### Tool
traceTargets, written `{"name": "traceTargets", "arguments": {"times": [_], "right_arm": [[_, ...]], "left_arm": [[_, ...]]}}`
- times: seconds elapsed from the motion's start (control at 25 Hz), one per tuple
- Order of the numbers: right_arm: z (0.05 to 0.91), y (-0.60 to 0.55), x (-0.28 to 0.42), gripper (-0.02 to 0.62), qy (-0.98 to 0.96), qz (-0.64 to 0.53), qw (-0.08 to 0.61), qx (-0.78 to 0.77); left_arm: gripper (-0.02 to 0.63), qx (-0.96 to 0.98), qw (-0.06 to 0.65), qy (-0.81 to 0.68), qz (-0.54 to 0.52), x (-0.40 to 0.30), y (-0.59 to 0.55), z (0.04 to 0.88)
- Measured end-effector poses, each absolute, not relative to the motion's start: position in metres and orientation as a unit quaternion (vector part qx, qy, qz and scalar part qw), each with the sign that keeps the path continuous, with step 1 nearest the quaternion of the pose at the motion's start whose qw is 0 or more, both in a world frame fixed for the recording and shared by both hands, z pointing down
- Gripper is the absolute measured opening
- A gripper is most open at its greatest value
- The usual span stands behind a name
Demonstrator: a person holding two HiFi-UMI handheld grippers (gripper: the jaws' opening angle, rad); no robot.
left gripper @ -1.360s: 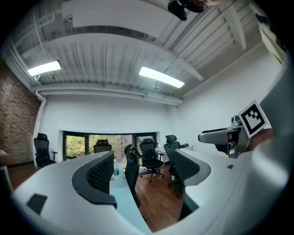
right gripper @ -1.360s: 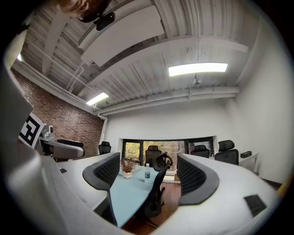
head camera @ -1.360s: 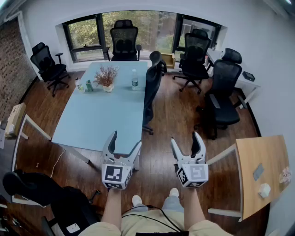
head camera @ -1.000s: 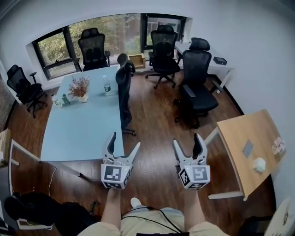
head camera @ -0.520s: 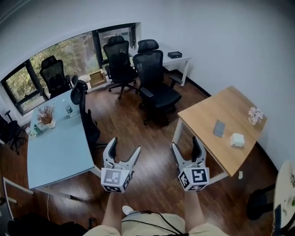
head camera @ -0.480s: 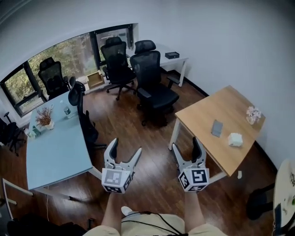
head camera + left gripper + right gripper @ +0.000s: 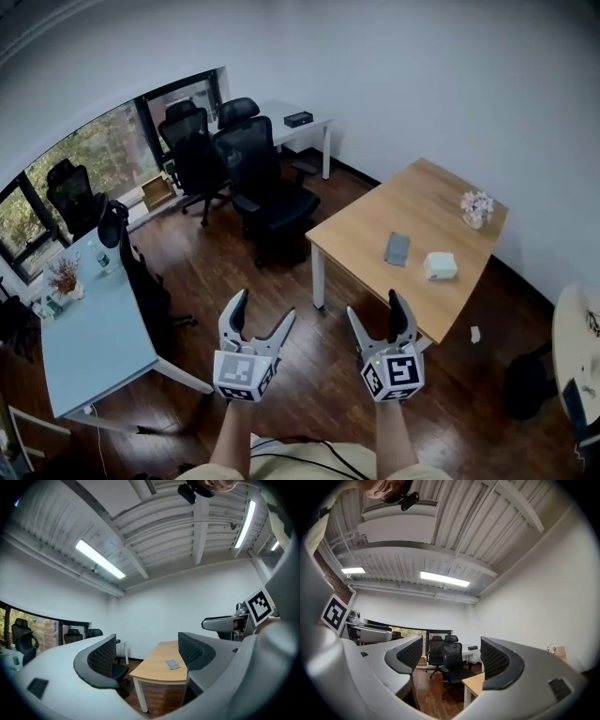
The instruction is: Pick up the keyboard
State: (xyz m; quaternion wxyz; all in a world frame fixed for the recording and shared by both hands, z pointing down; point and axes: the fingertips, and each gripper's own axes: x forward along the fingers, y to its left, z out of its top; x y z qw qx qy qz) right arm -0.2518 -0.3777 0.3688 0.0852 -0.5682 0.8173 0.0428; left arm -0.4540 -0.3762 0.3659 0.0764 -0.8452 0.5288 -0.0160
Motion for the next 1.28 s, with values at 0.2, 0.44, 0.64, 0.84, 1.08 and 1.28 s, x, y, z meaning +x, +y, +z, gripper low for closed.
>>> {"name": "traceTargets", "arguments": {"times": [0.2, 0.44, 0.64, 0.84, 1.08, 1.28], "right_arm": [[0.383, -0.347, -0.155, 0.394, 0.77, 0.032, 0.083, -0.632], [0.396, -0.291, -0.032, 0.394, 0.668, 0.02, 0.086, -0.739], [0.413, -0.23, 0.062, 0.394, 0.562, 0.032, 0.062, -0.824], [0.411, -0.153, 0.152, 0.394, 0.416, 0.033, 0.044, -0.908], [0.389, -0.067, 0.194, 0.394, 0.265, 0.068, 0.022, -0.962], [0.398, -0.013, 0.182, 0.394, 0.179, 0.042, -0.005, -0.983]], "left_arm": [[0.394, -0.882, 0.079, 0.464, -0.019, -0.357, -0.379, 0.376], [0.396, -0.943, 0.086, 0.321, -0.024, -0.211, -0.375, 0.384], [0.396, -0.98, 0.084, 0.18, -0.006, -0.073, -0.367, 0.398], [0.395, -0.997, 0.077, 0.017, 0.014, 0.066, -0.327, 0.401], [0.395, -0.985, 0.052, -0.164, 0.033, 0.162, -0.237, 0.387], [0.396, -0.968, 0.039, -0.245, 0.045, 0.197, -0.195, 0.412]]}}
